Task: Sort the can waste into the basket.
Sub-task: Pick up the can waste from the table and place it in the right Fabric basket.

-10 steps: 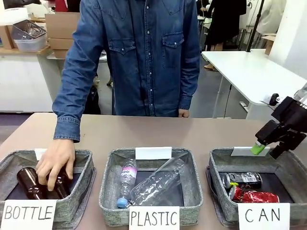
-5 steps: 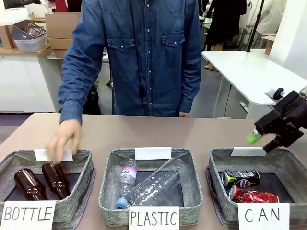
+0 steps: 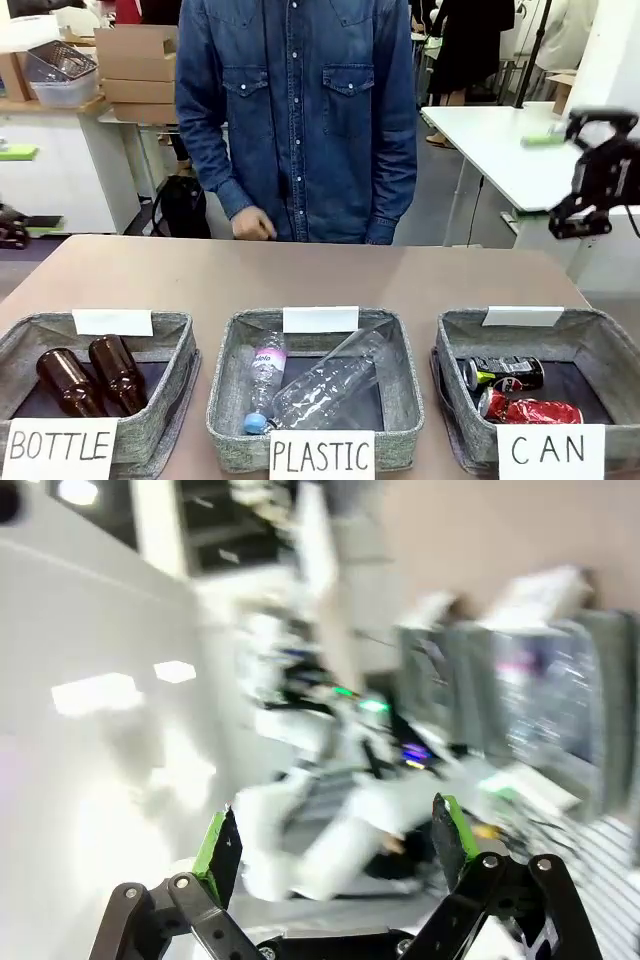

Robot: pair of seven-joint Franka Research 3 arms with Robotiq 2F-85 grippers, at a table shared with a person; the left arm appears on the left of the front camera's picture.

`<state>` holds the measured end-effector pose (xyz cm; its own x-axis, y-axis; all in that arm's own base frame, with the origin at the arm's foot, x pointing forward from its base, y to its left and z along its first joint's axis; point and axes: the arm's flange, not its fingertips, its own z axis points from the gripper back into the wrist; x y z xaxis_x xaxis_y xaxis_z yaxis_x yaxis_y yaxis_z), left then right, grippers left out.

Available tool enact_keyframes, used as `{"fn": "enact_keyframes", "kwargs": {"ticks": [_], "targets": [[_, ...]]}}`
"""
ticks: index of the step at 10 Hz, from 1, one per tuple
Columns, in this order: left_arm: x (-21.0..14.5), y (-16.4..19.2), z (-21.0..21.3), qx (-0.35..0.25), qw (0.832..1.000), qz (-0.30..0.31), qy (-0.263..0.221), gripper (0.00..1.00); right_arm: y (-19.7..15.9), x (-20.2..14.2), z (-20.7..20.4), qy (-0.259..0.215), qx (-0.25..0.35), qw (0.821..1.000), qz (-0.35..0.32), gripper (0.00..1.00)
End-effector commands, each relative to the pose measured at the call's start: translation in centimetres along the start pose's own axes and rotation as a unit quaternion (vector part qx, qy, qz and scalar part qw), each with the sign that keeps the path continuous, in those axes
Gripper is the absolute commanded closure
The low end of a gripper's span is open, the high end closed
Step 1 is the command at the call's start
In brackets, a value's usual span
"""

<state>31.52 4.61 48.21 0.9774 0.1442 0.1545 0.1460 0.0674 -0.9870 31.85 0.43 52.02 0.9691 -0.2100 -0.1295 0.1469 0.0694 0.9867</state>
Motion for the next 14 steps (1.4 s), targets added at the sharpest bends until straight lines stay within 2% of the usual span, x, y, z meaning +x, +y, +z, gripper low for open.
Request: {"fn": "enact_keyframes", "kwargs": {"ticks": [1,2,14], "targets": [[-1.4,2.6,-3.1,-0.001,1.000,-0.001,-0.010,0.00,-2.6,-2.8,-2.9,-0.046,0.061,0.997,0.000,0.00],[0.0,0.0,0.0,0.000,1.000,0.000,0.000,0.00,0.0,0.0,0.0,0.000,0.000,1.000,0.000,0.00],[0.0,0.0,0.0,0.000,1.000,0.000,0.000,0.00,0.0,0.0,0.0,0.000,0.000,1.000,0.000,0.00]]}}
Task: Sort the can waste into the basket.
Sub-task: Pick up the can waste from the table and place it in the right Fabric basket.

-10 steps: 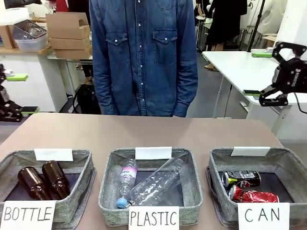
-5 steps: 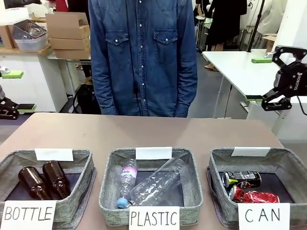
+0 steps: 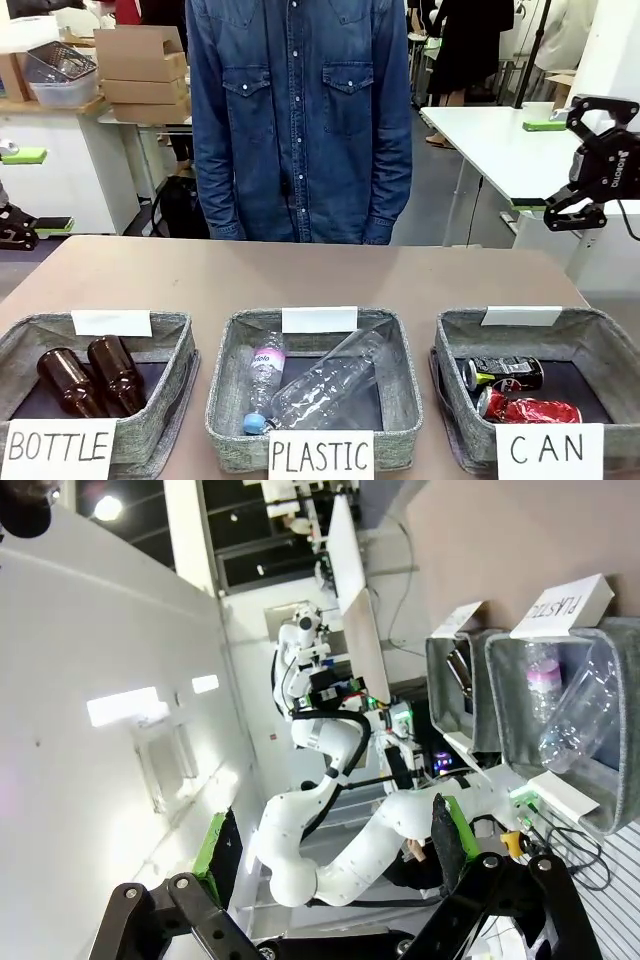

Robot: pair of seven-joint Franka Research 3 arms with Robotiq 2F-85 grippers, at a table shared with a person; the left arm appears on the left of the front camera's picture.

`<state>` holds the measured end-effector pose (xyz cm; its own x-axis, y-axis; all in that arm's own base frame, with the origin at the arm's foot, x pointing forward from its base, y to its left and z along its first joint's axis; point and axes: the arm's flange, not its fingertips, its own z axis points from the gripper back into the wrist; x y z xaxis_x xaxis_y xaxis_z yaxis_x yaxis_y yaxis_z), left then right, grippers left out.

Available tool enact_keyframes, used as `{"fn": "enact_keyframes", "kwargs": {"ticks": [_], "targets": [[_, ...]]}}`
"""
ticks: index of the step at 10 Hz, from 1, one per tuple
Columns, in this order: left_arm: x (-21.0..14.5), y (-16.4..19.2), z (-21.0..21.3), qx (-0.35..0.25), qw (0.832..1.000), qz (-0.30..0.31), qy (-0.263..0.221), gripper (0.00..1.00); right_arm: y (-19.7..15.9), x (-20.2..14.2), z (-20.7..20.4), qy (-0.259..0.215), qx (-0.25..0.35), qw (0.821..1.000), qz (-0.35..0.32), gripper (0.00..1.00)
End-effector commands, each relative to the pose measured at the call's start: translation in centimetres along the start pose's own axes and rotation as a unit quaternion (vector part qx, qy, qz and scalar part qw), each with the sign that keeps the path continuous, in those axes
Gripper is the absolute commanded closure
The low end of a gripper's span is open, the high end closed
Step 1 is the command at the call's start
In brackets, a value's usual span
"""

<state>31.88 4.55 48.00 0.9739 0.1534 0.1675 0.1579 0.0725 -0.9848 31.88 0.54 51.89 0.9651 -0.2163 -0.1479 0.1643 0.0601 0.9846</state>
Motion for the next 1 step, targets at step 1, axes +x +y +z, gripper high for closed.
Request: {"fn": "enact_keyframes", "kwargs": {"ticks": [1], "targets": [[-0.31,-0.26,0.13,-0.002,1.000,0.006,0.005,0.00,0.12,-0.03,0.12,0.003,-0.003,1.000,0.010,0.00]]}}
